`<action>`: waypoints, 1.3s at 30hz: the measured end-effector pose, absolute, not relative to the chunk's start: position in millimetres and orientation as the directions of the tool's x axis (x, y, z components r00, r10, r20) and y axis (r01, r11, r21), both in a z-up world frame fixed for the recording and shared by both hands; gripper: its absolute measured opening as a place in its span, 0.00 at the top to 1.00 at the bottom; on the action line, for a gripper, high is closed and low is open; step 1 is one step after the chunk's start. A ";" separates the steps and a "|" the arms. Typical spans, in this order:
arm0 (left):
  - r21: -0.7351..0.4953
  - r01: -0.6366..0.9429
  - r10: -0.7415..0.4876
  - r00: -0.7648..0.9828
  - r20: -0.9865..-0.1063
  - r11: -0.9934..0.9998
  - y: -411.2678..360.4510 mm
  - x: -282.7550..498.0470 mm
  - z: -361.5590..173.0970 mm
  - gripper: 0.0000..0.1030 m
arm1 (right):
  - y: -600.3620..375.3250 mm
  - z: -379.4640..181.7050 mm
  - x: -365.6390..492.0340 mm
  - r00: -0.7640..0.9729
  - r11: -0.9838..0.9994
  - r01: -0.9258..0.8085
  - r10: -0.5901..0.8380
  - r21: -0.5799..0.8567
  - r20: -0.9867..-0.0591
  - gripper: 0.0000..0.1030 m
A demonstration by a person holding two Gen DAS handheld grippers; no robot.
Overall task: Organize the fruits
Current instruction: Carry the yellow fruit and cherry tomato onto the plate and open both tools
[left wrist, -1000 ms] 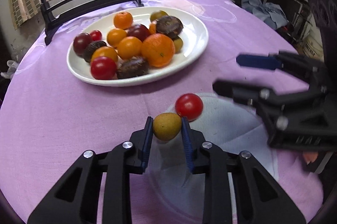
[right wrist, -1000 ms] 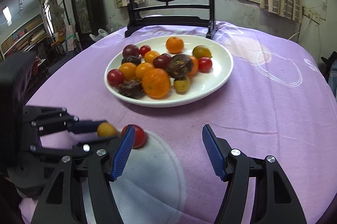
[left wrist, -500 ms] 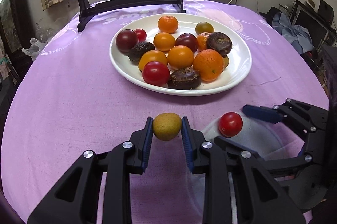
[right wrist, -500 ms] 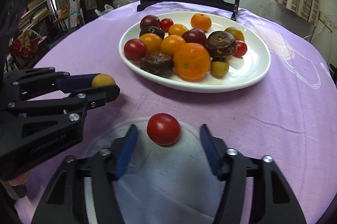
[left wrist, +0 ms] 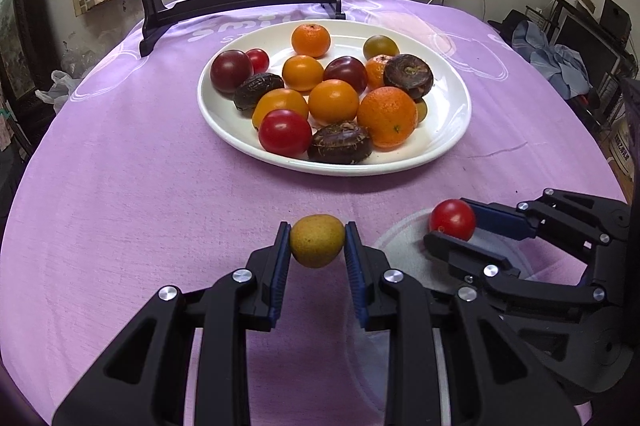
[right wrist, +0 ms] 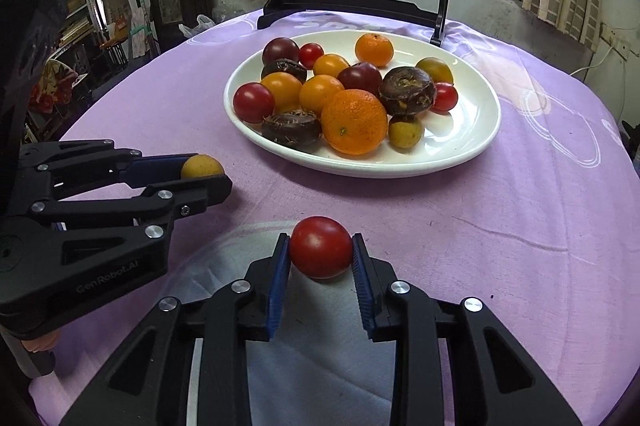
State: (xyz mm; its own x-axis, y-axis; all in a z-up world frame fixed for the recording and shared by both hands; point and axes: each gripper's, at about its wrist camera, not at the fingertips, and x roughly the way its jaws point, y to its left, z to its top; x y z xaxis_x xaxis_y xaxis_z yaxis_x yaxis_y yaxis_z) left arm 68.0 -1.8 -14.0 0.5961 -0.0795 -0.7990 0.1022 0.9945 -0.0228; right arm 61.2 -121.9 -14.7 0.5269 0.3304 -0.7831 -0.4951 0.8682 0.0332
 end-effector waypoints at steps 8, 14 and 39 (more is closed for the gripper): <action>-0.041 0.091 -0.088 0.601 -0.795 0.995 -1.4 70.0 -4.2 0.75 | -138.2 2.2 59.8 0.573 0.884 -0.465 0.346 0.052 -0.743 0.70; -0.042 0.081 -0.084 0.635 -0.768 0.996 1.3 94.7 25.0 0.75 | -148.9 29.2 74.5 0.641 0.894 -0.447 0.341 0.026 -0.688 0.70; -0.031 -0.135 0.058 0.606 -0.793 0.990 25.8 177.4 13.3 0.43 | -132.9 33.6 141.5 0.690 0.905 -0.425 0.333 0.013 -0.642 0.58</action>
